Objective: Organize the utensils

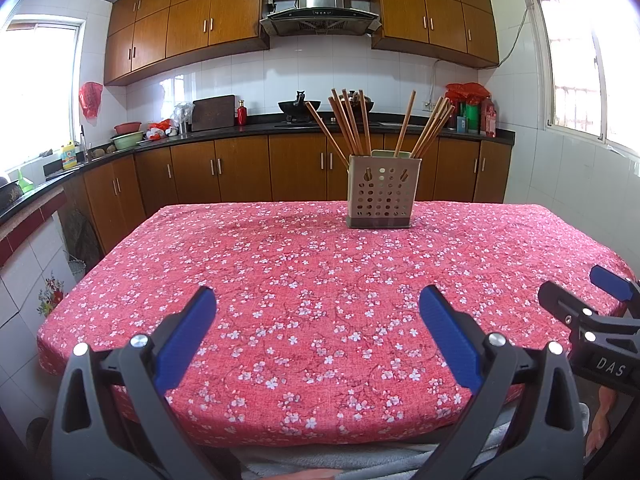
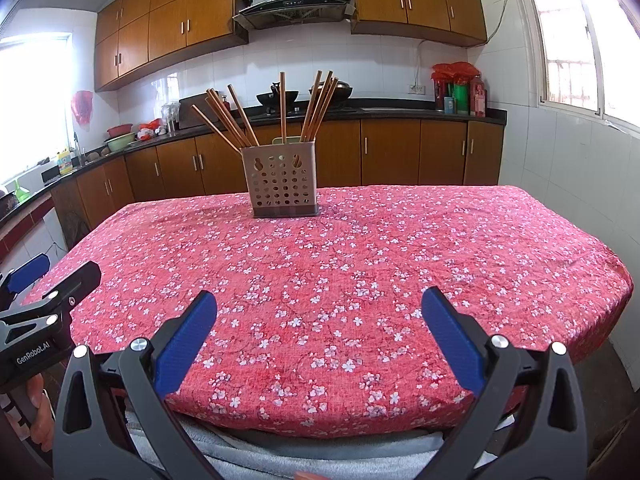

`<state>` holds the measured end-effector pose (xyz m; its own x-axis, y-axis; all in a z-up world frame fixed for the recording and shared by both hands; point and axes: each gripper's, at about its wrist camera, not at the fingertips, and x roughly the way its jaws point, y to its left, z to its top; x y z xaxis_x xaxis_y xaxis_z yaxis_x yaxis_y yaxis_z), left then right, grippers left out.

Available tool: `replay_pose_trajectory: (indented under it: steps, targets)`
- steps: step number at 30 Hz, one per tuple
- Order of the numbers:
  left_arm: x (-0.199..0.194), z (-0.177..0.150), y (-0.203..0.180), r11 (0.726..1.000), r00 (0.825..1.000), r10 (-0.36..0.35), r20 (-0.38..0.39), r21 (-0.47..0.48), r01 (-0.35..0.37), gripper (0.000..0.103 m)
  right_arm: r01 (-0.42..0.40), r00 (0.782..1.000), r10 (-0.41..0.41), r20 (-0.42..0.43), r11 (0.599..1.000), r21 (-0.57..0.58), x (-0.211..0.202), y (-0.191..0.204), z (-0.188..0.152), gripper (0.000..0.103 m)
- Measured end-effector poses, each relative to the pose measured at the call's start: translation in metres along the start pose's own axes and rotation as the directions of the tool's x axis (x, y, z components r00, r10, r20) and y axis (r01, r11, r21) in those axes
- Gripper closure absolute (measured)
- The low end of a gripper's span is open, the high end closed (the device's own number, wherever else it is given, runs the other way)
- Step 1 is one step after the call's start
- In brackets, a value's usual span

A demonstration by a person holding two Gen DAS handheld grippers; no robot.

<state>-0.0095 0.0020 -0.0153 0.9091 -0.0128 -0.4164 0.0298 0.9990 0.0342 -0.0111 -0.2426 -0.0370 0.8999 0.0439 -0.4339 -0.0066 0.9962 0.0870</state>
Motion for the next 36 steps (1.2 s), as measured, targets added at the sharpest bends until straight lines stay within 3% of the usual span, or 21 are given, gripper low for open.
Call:
replay_pose_trajectory:
  steps: [36]
  targets:
    - [-0.0002, 0.0001, -0.0001, 1.000, 1.000, -0.004, -0.004, -0.011, 0.004, 0.004, 0.000, 1.000, 0.000, -0.001, 1.000, 0.000, -0.0006, -0.0003, 0.0005, 0.002]
